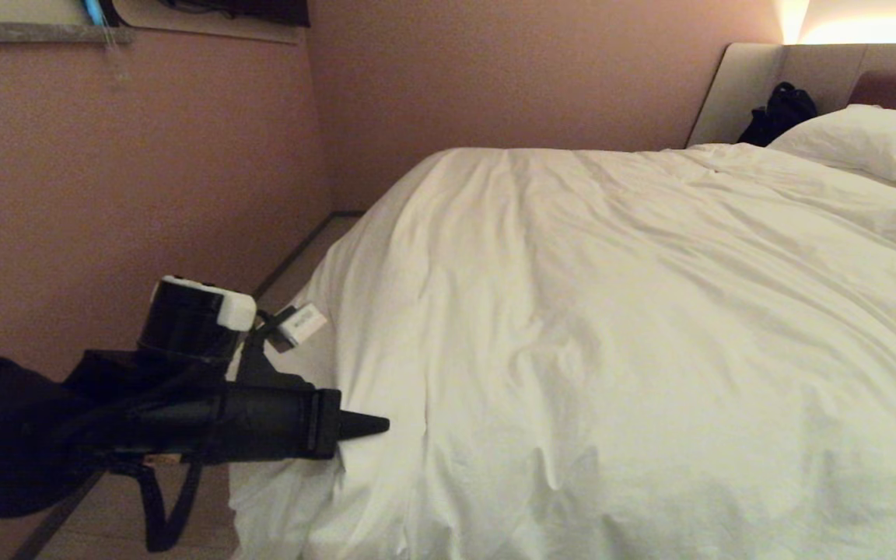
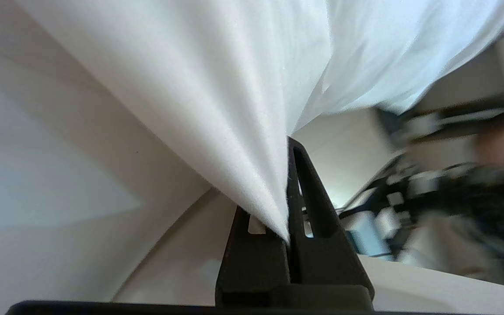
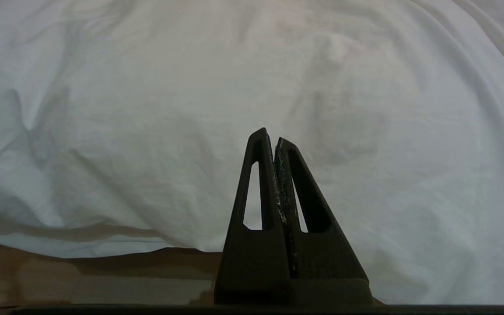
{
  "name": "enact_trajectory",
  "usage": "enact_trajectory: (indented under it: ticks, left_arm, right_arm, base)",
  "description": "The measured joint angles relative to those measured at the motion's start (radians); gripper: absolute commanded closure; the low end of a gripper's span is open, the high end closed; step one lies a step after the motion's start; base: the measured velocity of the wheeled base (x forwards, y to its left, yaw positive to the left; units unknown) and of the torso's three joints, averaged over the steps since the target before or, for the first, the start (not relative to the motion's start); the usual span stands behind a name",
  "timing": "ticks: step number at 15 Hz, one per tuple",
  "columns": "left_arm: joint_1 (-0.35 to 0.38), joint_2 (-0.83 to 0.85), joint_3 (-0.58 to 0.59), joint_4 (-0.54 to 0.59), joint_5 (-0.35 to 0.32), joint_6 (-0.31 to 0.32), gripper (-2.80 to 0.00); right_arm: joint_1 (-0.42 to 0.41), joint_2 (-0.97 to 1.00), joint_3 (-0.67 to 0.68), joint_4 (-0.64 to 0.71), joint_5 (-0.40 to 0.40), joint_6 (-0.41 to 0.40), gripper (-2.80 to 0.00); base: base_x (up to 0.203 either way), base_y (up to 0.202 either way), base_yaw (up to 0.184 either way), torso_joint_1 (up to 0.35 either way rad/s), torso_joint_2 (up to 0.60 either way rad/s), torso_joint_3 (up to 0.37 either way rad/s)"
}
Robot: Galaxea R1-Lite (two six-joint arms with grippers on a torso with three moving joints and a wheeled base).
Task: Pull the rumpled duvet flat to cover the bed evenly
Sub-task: Flatten the corners of the folded blanket
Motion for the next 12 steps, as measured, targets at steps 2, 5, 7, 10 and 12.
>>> enact_trajectory:
  ticks: [2,5,7,10,12]
  left_arm:
    - [-0.07,0.037,0.005,-0.002,0.096,0.037,0.0]
    - [-0.143,0.065,0.006,0.0,0.123,0.057,0.0]
    - [-0.185,0.078,0.005,0.008,0.138,0.081,0.0]
    - [-0.279,0.112,0.012,0.026,0.187,0.139,0.0]
    - [-0.307,0.127,0.008,0.021,0.206,0.141,0.0]
  right_arm:
    - [0.0,0.0,0.0,0.0,0.001,0.0,0.0]
    - [0.0,0.0,0.0,0.0,0.0,0.0,0.0]
    - [0.0,0.0,0.0,0.0,0.001,0.0,0.0]
    - [-0.001,0.0,0.0,-0.001,0.001,0.0,0.0]
    - [0.0,0.0,0.0,0.001,0.001,0.0,0.0]
  base:
    - [0.0,0.0,0.0,0.0,0.0,0.0]
    - [0.0,0.0,0.0,0.0,0.0,0.0]
    - [0.0,0.0,0.0,0.0,0.0,0.0]
    - [0.0,0.0,0.0,0.0,0.0,0.0]
    - [0.0,0.0,0.0,0.0,0.0,0.0]
